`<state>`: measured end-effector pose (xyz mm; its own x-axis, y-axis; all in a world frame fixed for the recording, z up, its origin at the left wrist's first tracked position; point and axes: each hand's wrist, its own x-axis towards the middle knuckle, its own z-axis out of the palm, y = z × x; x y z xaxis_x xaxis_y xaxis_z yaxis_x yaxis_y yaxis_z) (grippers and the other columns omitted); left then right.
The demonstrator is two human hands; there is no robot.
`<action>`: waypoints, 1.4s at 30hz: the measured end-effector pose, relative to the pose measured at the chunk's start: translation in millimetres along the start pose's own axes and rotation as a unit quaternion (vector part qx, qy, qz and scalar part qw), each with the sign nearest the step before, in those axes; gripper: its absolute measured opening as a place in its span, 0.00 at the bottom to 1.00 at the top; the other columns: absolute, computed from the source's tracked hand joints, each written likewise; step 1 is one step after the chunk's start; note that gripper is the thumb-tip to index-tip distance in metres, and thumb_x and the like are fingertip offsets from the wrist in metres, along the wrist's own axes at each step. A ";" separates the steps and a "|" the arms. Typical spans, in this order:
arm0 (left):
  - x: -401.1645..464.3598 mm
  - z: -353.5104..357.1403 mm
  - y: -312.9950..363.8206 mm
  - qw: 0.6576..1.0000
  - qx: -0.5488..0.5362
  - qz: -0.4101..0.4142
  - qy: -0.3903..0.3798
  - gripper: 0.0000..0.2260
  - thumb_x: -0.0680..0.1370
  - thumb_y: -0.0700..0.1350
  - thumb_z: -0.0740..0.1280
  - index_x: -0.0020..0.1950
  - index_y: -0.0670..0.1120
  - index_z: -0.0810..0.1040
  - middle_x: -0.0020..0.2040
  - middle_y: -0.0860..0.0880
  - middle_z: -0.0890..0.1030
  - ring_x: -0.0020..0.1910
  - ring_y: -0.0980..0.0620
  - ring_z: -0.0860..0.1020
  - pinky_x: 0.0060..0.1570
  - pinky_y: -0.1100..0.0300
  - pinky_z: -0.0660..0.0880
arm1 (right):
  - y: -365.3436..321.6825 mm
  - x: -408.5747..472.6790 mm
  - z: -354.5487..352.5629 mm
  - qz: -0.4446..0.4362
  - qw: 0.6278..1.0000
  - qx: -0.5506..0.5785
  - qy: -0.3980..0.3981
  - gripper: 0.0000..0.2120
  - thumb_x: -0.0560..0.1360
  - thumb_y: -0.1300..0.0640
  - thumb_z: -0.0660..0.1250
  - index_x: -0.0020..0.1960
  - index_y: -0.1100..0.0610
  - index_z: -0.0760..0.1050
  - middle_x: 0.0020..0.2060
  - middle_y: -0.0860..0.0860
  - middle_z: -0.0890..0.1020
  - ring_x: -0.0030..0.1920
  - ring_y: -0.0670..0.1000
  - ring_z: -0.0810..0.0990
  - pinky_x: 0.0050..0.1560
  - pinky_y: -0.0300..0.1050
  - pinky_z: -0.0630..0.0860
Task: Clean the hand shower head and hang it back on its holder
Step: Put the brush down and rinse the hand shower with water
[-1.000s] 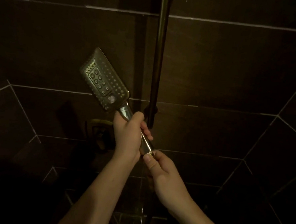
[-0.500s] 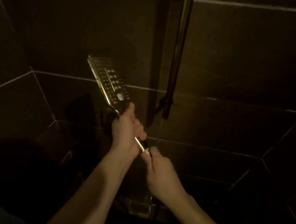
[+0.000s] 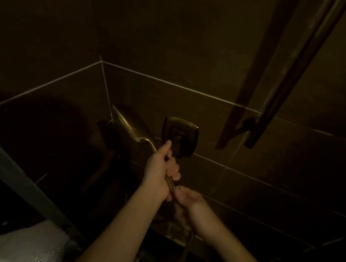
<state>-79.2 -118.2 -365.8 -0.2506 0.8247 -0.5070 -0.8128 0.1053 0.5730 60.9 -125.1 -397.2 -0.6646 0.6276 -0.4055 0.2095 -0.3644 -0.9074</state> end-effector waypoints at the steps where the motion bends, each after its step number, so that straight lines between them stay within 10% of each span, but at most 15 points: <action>1: 2.8 -0.3 4.2 0.997 0.018 0.028 0.068 0.12 0.78 0.56 0.71 0.45 0.48 0.77 0.28 0.53 0.70 0.25 0.57 0.66 0.29 0.62 0.64 | 2.0 8.2 9.7 -0.042 0.983 -0.164 0.074 0.07 0.82 0.48 0.58 0.52 0.47 0.74 0.31 0.45 0.76 0.26 0.44 0.72 0.27 0.38 0.65; 5: 12.7 -18.9 16.0 0.995 0.013 0.079 0.065 0.22 0.78 0.66 0.65 0.52 0.47 0.77 0.36 0.50 0.75 0.32 0.53 0.73 0.37 0.57 0.72 | 11.0 38.4 36.3 -0.141 0.958 -0.187 0.167 0.05 0.81 0.49 0.60 0.52 0.41 0.74 0.41 0.47 0.83 0.38 0.43 0.81 0.40 0.44 0.78; 10: 28.1 -47.4 46.8 0.990 -0.076 0.045 -0.106 0.09 0.78 0.48 0.67 0.51 0.43 0.79 0.45 0.42 0.85 0.43 0.46 0.85 0.43 0.51 0.83 | -3.1 56.8 29.0 0.051 0.967 0.213 -0.129 0.14 0.77 0.44 0.62 0.46 0.55 0.76 0.25 0.47 0.64 0.22 0.46 0.56 0.23 0.40 0.50; 12: 36.9 -48.3 57.5 0.983 -0.133 0.010 -0.129 0.08 0.79 0.47 0.65 0.43 0.45 0.78 0.34 0.46 0.81 0.29 0.52 0.80 0.28 0.60 0.77 | -8.7 62.9 28.6 0.095 0.950 0.246 -0.170 0.15 0.79 0.45 0.61 0.47 0.56 0.77 0.24 0.45 0.61 0.22 0.43 0.55 0.23 0.38 0.49; 15: 53.8 -35.5 66.3 0.999 -0.048 0.020 0.000 0.12 0.80 0.54 0.68 0.43 0.47 0.76 0.25 0.54 0.69 0.21 0.58 0.65 0.23 0.64 0.63 | -13.1 76.4 35.8 0.011 1.000 0.010 0.006 0.10 0.80 0.47 0.61 0.47 0.51 0.78 0.27 0.49 0.71 0.24 0.49 0.67 0.26 0.44 0.62; 19: 63.2 -24.0 59.2 0.990 0.013 0.048 0.131 0.15 0.79 0.58 0.69 0.54 0.47 0.78 0.38 0.51 0.74 0.34 0.54 0.72 0.39 0.58 0.71 | 4.9 94.2 44.4 -0.114 0.929 -0.273 0.224 0.04 0.80 0.48 0.62 0.53 0.39 0.72 0.38 0.47 0.82 0.36 0.46 0.82 0.37 0.47 0.81; 25: 81.3 -32.3 57.0 0.995 -0.002 0.085 -0.048 0.17 0.80 0.42 0.68 0.69 0.45 0.75 0.53 0.41 0.82 0.55 0.43 0.83 0.55 0.44 0.81 | 10.0 104.0 28.1 -0.105 0.986 0.002 0.130 0.11 0.79 0.45 0.62 0.50 0.50 0.79 0.35 0.51 0.80 0.35 0.54 0.79 0.36 0.45 0.72; 28: 89.1 -29.7 66.0 0.994 -0.026 -0.005 -0.102 0.06 0.74 0.43 0.69 0.48 0.43 0.77 0.35 0.45 0.81 0.33 0.50 0.82 0.33 0.56 0.80 | 9.1 108.0 11.4 -0.051 0.990 0.128 0.006 0.16 0.75 0.43 0.64 0.45 0.57 0.77 0.25 0.52 0.67 0.23 0.50 0.63 0.25 0.45 0.54; 31: 103.8 -17.3 59.6 1.000 0.020 0.000 0.022 0.10 0.80 0.49 0.67 0.43 0.47 0.74 0.26 0.53 0.68 0.22 0.57 0.65 0.23 0.64 0.63 | 3.9 116.2 0.2 -0.059 0.997 0.000 0.040 0.15 0.79 0.43 0.59 0.44 0.51 0.77 0.28 0.51 0.72 0.27 0.52 0.68 0.28 0.46 0.63; 36: 117.2 8.4 39.4 0.975 -0.007 0.110 0.195 0.19 0.81 0.62 0.63 0.54 0.46 0.77 0.39 0.50 0.73 0.35 0.53 0.71 0.38 0.58 0.70 | 12.1 135.9 -8.5 -0.132 0.920 -0.299 0.214 0.06 0.82 0.47 0.56 0.53 0.44 0.72 0.31 0.48 0.77 0.27 0.43 0.74 0.29 0.39 0.68; 40: 125.1 -3.2 37.9 0.986 -0.019 0.118 0.118 0.14 0.83 0.53 0.63 0.56 0.43 0.80 0.47 0.46 0.77 0.44 0.50 0.77 0.48 0.56 0.74 | 0.8 150.1 -31.6 -0.038 0.997 0.020 0.069 0.11 0.80 0.49 0.59 0.48 0.55 0.74 0.27 0.50 0.69 0.23 0.46 0.66 0.25 0.38 0.62; 42: 124.5 -6.0 42.5 0.994 -0.048 0.090 0.034 0.07 0.79 0.46 0.67 0.49 0.42 0.79 0.43 0.45 0.80 0.42 0.48 0.80 0.47 0.53 0.79 | -5.3 152.1 -48.9 0.057 0.965 0.233 -0.103 0.15 0.79 0.46 0.60 0.47 0.58 0.75 0.23 0.47 0.63 0.19 0.44 0.59 0.22 0.34 0.56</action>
<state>-148.1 -14.4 -408.4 -0.4285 0.7855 -0.4466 -0.7973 -0.0962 0.5959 -6.2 6.0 -459.5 -0.7951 0.4322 -0.4255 -0.0231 -0.7227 -0.6908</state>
